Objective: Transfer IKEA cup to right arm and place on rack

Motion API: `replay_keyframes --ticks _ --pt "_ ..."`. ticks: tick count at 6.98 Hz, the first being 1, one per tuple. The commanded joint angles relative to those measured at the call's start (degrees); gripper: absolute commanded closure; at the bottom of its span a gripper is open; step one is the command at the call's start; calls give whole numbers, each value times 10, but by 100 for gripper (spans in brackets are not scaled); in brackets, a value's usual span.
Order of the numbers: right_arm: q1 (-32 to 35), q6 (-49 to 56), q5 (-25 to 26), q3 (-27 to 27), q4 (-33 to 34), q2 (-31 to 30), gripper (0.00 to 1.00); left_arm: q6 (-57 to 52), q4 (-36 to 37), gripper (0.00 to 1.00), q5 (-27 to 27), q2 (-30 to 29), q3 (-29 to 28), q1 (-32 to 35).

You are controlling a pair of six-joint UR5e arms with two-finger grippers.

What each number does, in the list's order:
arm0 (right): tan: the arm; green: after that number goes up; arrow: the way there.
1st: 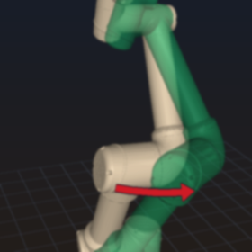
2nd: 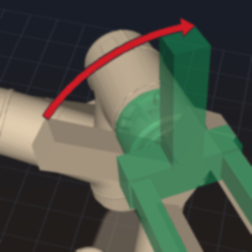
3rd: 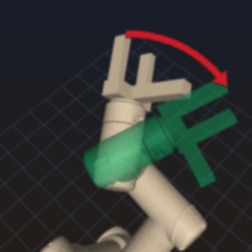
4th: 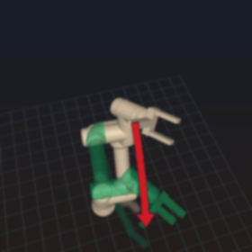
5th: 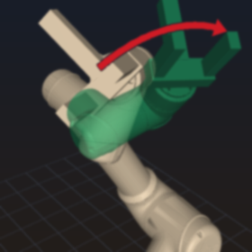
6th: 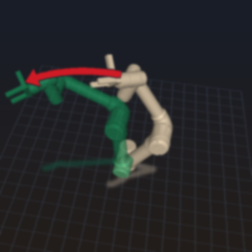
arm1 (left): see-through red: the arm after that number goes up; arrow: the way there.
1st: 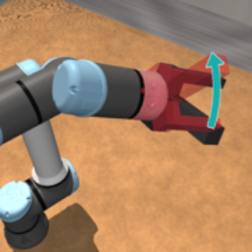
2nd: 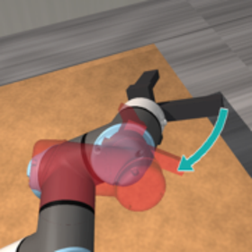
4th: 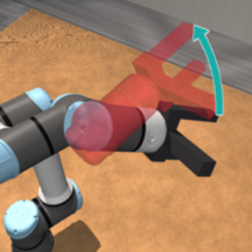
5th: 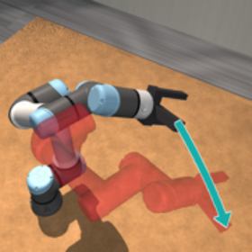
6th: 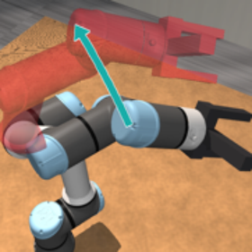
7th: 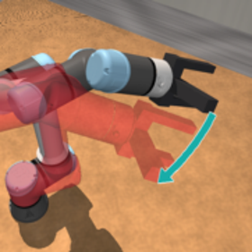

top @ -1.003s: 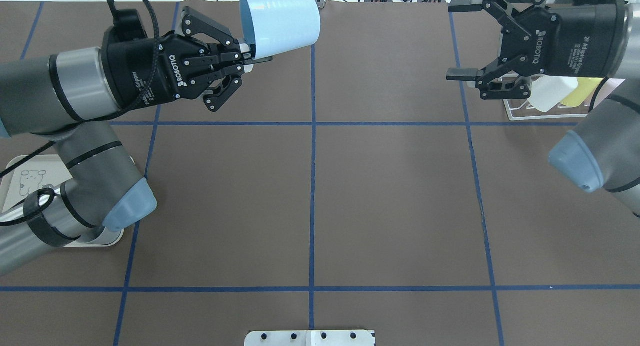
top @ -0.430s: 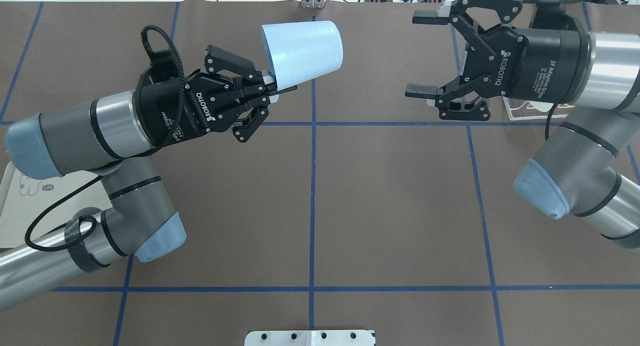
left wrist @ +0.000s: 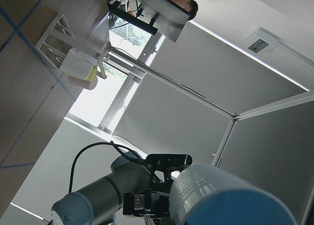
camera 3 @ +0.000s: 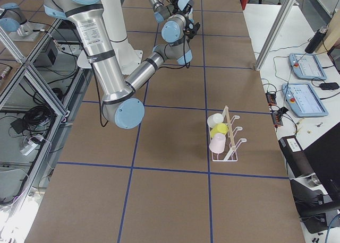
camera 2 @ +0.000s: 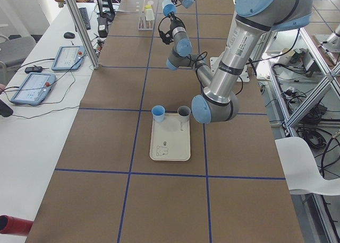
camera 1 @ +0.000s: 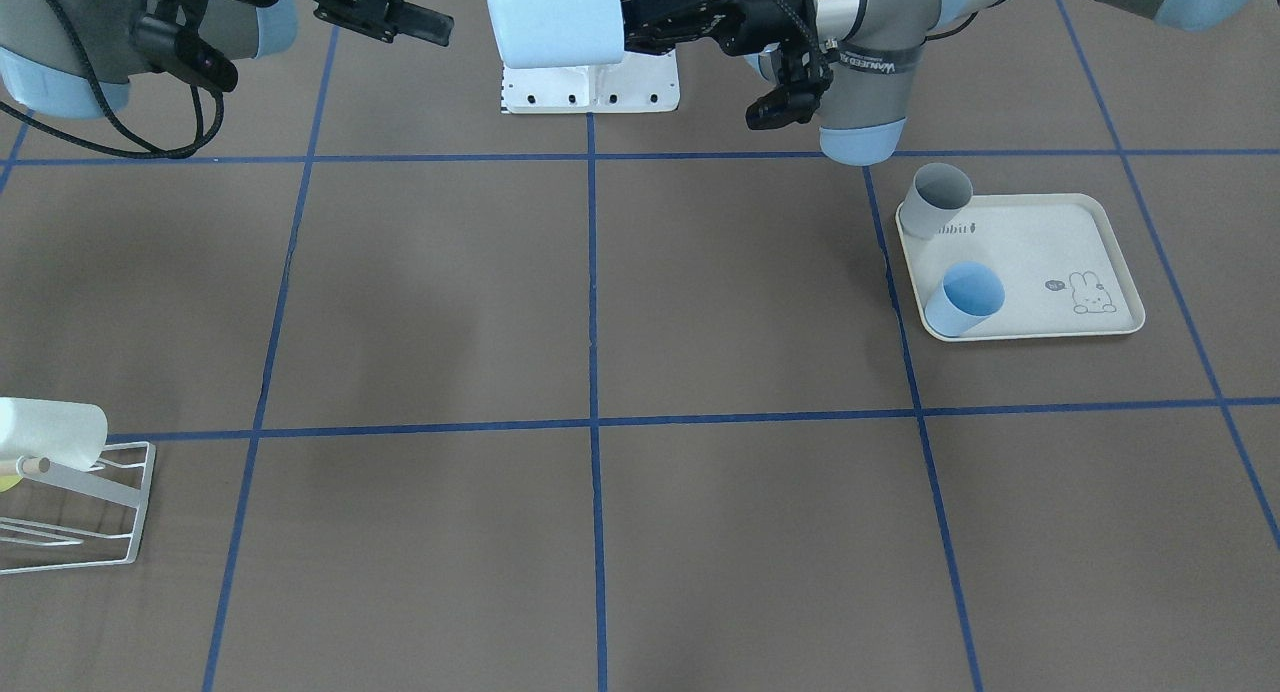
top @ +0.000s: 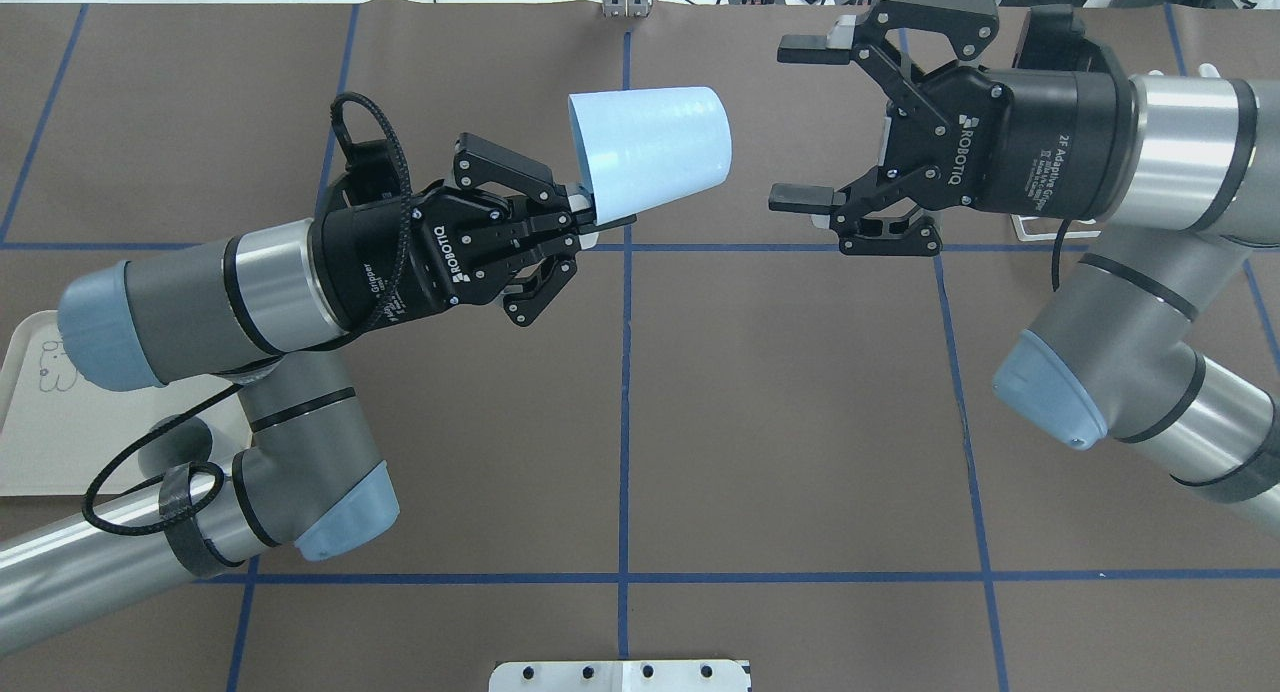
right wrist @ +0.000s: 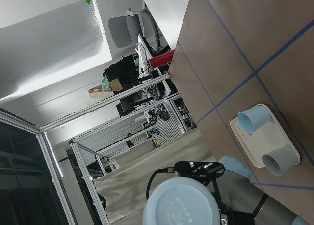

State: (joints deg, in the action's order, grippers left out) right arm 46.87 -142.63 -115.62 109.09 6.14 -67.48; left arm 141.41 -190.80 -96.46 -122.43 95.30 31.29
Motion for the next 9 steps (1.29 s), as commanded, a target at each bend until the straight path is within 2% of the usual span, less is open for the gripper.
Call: replay_keyframes --ticks 1,9 --pt "-12 2 12 -1 0 4 0 1 3 100 0 -10 0 -10" --pt "-30 3 16 -2 0 11 0 0 6 100 0 -20 -4 -20"
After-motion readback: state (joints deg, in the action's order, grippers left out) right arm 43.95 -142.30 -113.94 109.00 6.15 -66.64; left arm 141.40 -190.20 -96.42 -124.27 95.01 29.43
